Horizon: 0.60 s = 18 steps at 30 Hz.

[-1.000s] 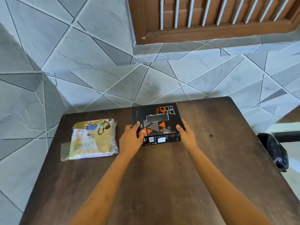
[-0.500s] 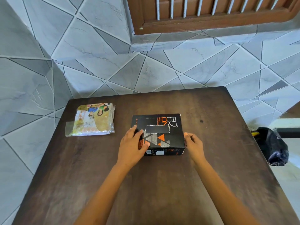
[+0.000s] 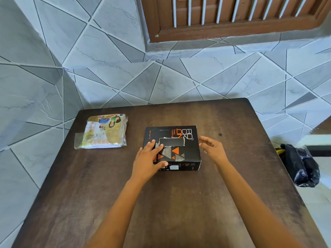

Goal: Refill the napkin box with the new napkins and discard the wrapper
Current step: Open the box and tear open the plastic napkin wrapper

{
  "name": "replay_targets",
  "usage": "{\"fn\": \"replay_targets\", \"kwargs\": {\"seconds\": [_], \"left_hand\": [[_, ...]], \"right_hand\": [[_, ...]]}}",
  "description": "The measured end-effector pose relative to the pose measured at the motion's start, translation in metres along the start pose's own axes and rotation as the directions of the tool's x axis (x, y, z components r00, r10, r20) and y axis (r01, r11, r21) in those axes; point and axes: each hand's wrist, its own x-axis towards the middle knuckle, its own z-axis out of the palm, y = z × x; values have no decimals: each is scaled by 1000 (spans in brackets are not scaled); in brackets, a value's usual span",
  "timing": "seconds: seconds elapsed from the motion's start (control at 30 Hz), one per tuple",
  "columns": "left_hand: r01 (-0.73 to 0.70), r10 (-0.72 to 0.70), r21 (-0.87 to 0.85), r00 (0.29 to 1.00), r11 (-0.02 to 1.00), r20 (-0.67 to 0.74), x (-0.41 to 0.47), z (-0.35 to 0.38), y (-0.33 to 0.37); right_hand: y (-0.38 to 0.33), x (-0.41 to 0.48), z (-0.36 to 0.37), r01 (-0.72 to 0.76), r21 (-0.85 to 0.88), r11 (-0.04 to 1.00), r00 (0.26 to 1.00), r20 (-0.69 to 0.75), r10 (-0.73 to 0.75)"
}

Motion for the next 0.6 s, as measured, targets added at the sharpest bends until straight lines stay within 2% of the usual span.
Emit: {"fn": "replay_targets", "kwargs": {"seconds": [0.1, 0.3, 0.6], "left_hand": [[5, -5, -31, 1000, 1000, -5, -1, 3, -2], [30, -30, -60, 1000, 998, 2, -2, 3, -2], [29, -28, -50, 999, 998, 15, 0, 0, 0]], "right_hand": [[0, 3, 0, -4, -37, 999, 1000, 5, 4], [-14, 6, 4, 105, -143, 984, 990, 113, -89], [-8, 8, 3, 164, -208, 964, 986, 51, -156]]}}
